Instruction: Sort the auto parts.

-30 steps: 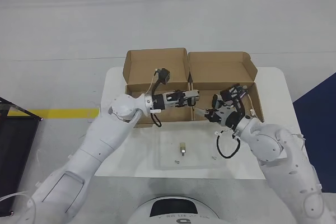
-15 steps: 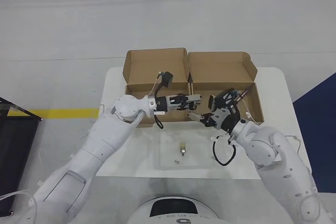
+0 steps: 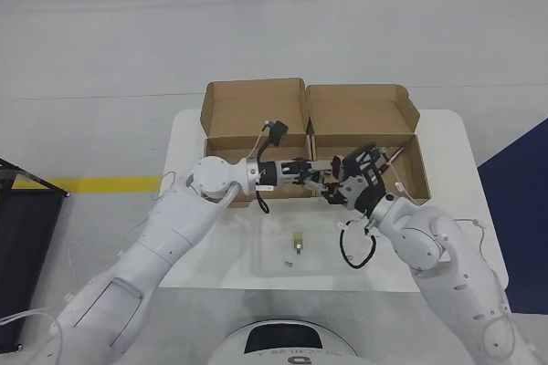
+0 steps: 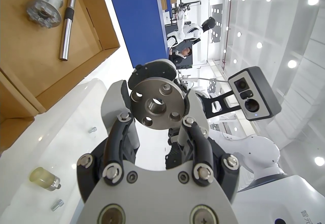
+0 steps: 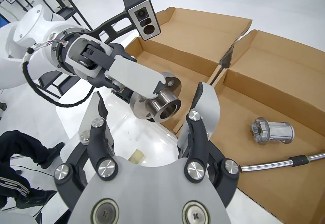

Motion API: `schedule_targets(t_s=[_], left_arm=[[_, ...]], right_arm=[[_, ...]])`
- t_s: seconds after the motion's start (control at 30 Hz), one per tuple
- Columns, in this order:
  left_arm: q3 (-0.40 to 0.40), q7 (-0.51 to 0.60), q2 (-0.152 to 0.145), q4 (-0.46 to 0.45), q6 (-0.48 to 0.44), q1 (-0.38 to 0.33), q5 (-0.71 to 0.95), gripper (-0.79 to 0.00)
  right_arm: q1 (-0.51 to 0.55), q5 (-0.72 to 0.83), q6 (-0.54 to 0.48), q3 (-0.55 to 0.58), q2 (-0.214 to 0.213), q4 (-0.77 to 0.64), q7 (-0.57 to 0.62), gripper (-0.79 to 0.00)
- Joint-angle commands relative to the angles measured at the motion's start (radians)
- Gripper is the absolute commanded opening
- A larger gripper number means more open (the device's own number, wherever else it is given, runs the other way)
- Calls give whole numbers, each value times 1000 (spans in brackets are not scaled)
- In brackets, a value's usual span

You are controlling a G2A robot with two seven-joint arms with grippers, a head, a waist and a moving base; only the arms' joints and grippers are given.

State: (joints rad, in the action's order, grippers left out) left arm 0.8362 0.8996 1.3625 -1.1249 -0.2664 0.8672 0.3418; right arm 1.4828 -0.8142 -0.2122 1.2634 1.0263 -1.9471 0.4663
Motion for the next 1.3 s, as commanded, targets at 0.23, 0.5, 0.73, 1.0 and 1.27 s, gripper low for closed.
schedule_targets(t_s=[0.23,0.5,0.73,1.0,1.27], left_arm=[[4,5,3,13,-7,-1,-1,-785],[15,18,4,15,-18,0,7,-785],[25,33,5,13,-25,3,28,-785],[29,58,8,20,-30,3,48,-397],[34,63,10,21,-33,5,58,0]], right_arm=[[-2,-14,21,-4,5,1,-2,-533],[0,-11,10,4,6,1,8,-785],[2,2,-9,16,6,2,18,-785],[2,17,-27,29,7,6,23,-785],[12,16,-39,42,6,3,23,-785]])
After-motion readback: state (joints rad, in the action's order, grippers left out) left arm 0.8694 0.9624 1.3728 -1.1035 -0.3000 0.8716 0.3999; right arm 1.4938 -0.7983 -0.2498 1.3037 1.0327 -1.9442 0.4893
